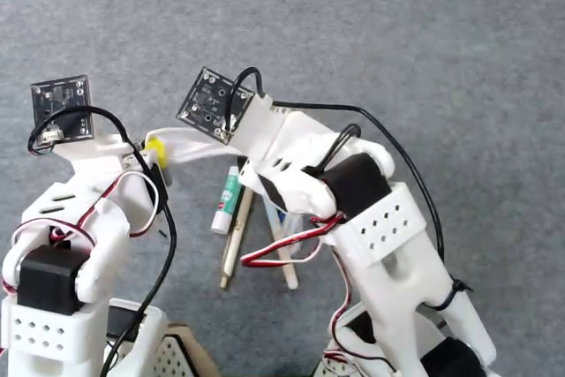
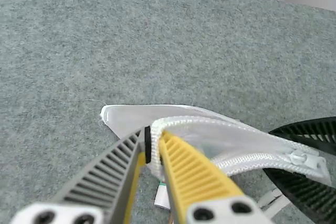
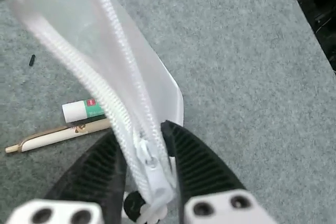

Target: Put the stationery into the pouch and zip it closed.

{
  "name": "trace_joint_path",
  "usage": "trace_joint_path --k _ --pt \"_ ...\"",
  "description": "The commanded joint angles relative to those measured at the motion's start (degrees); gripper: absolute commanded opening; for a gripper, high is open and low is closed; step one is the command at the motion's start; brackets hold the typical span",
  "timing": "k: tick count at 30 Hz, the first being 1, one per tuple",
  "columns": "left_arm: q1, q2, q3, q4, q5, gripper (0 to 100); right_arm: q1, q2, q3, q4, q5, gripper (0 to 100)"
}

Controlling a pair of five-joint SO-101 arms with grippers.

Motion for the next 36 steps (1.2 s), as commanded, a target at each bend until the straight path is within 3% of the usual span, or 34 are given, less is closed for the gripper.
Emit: trace_joint_path --k 1,22,27,31,36 --pt "0.31 0.88 1.01 0.62 -0.26 3 -0.53 -0.31 -0.31 0.44 -0.44 1.2" --pt "-4.88 0.35 -2.95 -0.09 0.09 3 0.35 -0.31 -0.57 1.23 -2.9 1.2" --pt "-5.32 0.35 -7.87 6.77 -0.35 3 0.35 -0.31 -0.4 1.23 -3.25 1.2" --pt "-5.32 0.62 -7.87 6.77 -0.35 3 0.35 -0.31 -0.4 1.23 -3.34 1.2" --pt "-5.23 0.44 -3.3 4.13 -0.09 17 0.18 -0.31 -0.57 2.55 -3.34 1.2"
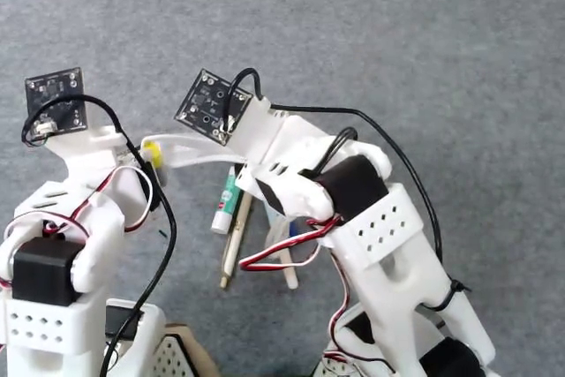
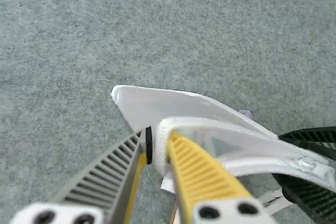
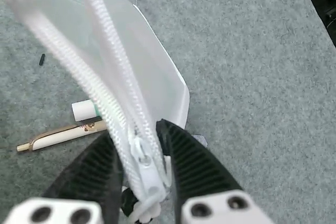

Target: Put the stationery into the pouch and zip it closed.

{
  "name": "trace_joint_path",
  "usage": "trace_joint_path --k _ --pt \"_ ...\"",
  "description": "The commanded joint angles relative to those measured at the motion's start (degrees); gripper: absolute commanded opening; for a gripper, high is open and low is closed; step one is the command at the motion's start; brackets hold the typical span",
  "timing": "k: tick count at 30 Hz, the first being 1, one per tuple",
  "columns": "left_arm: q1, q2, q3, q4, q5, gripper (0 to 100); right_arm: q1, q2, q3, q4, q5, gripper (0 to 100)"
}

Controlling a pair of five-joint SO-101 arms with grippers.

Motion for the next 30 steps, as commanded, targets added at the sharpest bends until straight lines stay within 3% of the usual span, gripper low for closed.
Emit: trace_joint_path --k 1,30 --pt "-1.36 0.09 1.71 -1.67 0.0 20 0.26 -0.31 -0.66 1.32 -0.7 1.2" --pt "-1.8 0.53 11.82 -8.79 -2.81 22 0.26 -0.4 -0.66 1.49 -0.7 1.2"
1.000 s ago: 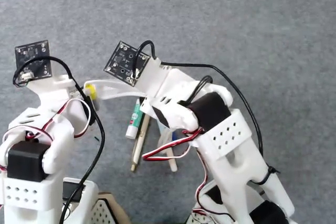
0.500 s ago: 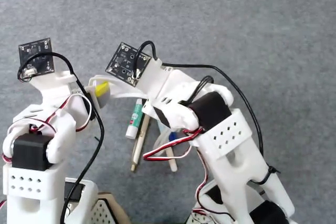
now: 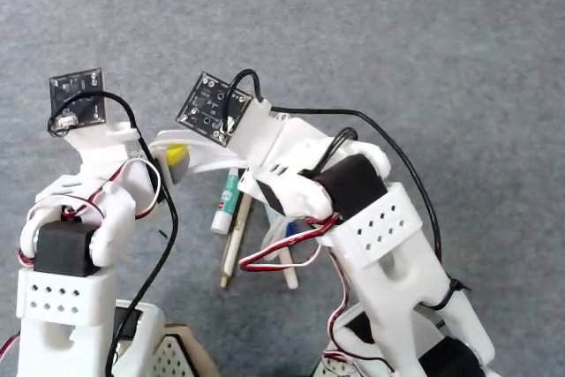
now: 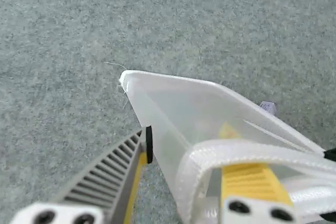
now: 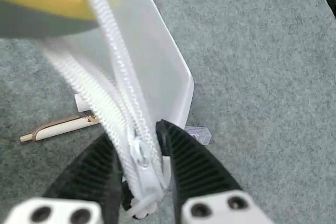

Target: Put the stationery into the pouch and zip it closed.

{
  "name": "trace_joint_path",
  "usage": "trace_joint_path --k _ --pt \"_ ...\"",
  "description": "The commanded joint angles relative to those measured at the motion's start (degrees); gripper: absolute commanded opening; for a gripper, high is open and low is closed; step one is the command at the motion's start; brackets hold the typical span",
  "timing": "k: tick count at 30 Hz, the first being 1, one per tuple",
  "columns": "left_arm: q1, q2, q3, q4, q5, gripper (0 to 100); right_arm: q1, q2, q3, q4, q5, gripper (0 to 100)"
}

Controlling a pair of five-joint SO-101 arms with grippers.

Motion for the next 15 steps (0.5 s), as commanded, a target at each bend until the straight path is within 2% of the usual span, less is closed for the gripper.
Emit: trace_joint_path --k 1,4,9,12,15 --pt "-0.66 0.26 1.27 -1.05 -0.53 22 0.26 -0.84 -0.75 0.26 -0.7 1.2" --pt "-0.57 0.26 1.45 -1.05 -0.53 20 0.26 -2.86 -0.48 0.18 -0.7 1.2" --pt "-0.31 0.26 1.36 -2.29 -0.53 2 0.26 -4.26 -0.31 0.26 -0.7 1.2" --pt "-0.31 0.26 1.27 -2.37 -0.53 7 0.26 -4.35 -0.31 0.26 -0.7 1.2" --pt "-0.22 0.26 1.19 -2.29 -0.53 4 0.26 -4.35 -0.31 0.26 -0.7 1.2"
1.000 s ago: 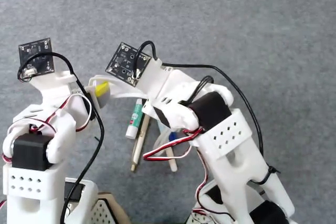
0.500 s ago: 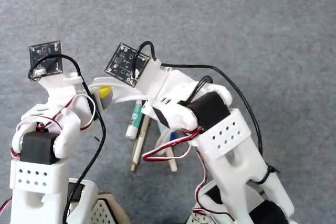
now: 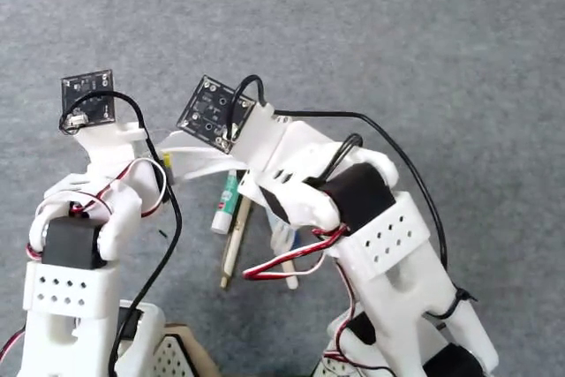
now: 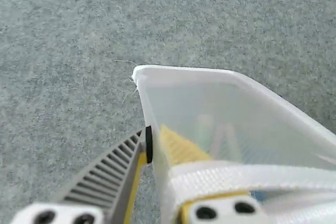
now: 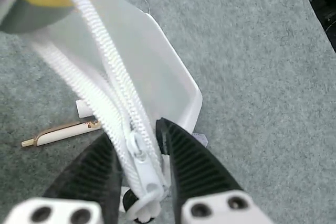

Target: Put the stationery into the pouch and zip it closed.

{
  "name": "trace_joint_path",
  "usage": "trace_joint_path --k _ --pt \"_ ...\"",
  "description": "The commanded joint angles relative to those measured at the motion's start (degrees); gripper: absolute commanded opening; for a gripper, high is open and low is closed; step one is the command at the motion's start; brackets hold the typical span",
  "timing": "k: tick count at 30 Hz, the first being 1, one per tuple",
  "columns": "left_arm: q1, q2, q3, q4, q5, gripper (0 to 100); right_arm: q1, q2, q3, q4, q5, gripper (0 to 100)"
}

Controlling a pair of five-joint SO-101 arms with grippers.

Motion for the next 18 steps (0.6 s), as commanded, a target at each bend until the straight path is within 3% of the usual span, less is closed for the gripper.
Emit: trace_joint_path --k 1,12,18 --pt "-0.4 -0.09 -0.4 -0.88 -0.26 2 0.44 -1.8 -0.22 0.26 -0.7 1.2" --pt "-0.4 -0.26 -0.57 -0.18 -0.26 3 0.44 -1.89 -0.57 0.26 -0.7 1.5" --pt "2.24 -0.09 -7.6 8.88 -0.26 3 0.44 -1.71 -4.79 1.14 -2.99 1.8"
